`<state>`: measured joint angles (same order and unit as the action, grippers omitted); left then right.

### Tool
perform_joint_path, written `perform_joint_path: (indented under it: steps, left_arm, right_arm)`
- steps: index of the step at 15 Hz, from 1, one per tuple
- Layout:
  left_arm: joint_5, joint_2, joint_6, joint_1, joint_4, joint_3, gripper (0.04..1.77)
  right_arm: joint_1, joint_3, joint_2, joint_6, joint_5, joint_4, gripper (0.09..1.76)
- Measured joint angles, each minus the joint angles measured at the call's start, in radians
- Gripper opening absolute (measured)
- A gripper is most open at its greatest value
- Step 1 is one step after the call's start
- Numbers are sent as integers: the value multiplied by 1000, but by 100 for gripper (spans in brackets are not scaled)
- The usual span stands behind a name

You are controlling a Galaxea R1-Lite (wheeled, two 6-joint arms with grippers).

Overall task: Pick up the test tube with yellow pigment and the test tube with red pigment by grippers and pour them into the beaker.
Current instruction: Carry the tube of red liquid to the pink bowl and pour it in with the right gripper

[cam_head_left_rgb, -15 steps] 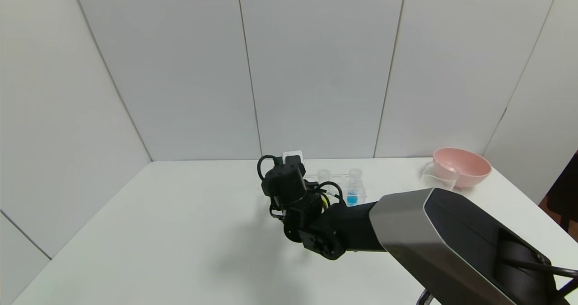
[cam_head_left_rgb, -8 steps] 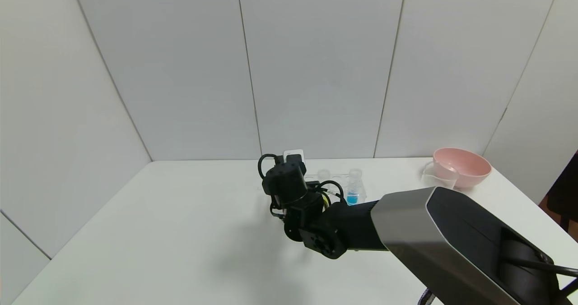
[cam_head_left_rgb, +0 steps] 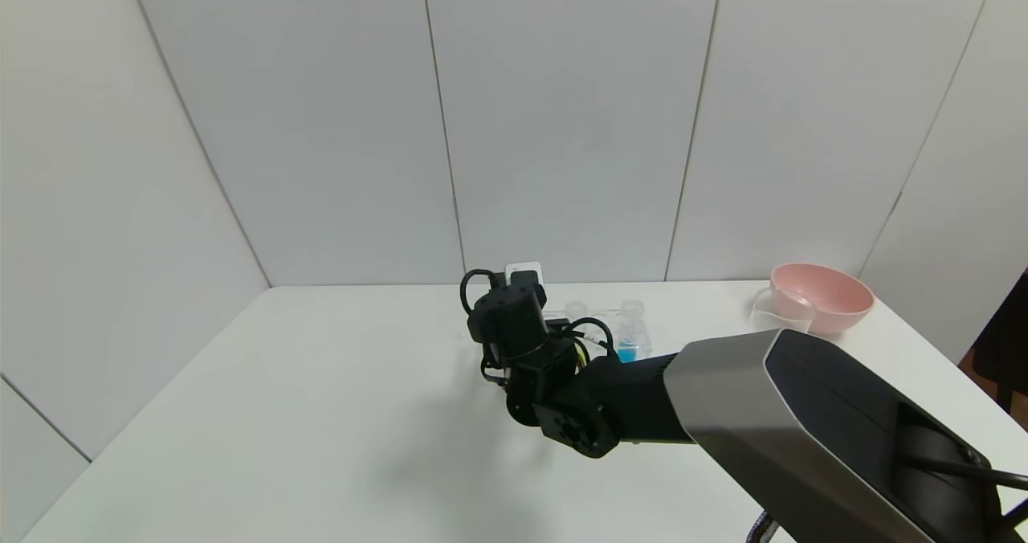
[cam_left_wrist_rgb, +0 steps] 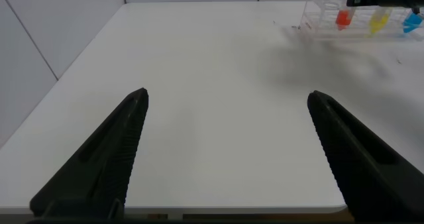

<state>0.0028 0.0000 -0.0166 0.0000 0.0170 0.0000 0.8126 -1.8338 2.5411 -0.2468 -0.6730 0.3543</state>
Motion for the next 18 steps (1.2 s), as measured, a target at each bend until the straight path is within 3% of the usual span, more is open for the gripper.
perform_joint_path:
  steps: [12,18]
  left_arm:
    - [0,0,0,0,0,0,172]
    - [0,0,0,0,0,0,172]
  right_arm:
    - [0,10,-180,56,7,-27,52]
    - [5,194,-378,65,161,-184,52]
